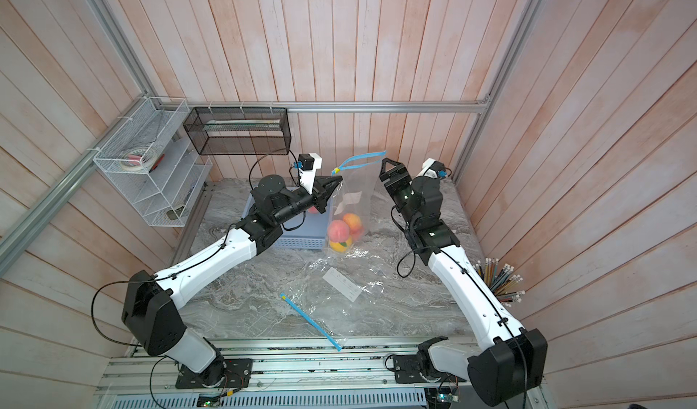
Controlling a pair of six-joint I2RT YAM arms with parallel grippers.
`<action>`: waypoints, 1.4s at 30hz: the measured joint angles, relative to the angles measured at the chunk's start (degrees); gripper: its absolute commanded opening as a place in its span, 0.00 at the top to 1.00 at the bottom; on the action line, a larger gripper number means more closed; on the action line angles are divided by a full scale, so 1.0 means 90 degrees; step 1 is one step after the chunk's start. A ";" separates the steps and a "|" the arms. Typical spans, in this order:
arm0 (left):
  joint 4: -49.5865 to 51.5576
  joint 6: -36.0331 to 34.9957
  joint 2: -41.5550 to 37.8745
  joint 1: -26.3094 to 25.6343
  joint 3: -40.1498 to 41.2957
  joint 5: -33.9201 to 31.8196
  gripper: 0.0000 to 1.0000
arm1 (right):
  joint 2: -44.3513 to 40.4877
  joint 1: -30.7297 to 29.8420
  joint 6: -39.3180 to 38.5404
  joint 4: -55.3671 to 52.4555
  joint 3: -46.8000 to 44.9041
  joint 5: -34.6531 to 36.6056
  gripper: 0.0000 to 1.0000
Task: Place the peach in a zip-top bag and seal the zipper
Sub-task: Adjust the zipper on the food storage bag, then zip the zipper on the zipper food storage bag.
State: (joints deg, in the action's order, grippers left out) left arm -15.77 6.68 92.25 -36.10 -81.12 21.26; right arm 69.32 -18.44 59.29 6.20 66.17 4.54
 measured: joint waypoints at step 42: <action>0.2234 -0.2846 -0.1309 0.1829 0.1702 0.3679 1.00 | 0.1586 -0.0959 -0.8036 -0.1972 0.2331 -0.4592 0.29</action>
State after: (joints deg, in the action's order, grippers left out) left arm 4.34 -18.94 80.47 -19.64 -65.80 54.37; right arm 83.59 -27.07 -13.04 -11.55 87.15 -36.80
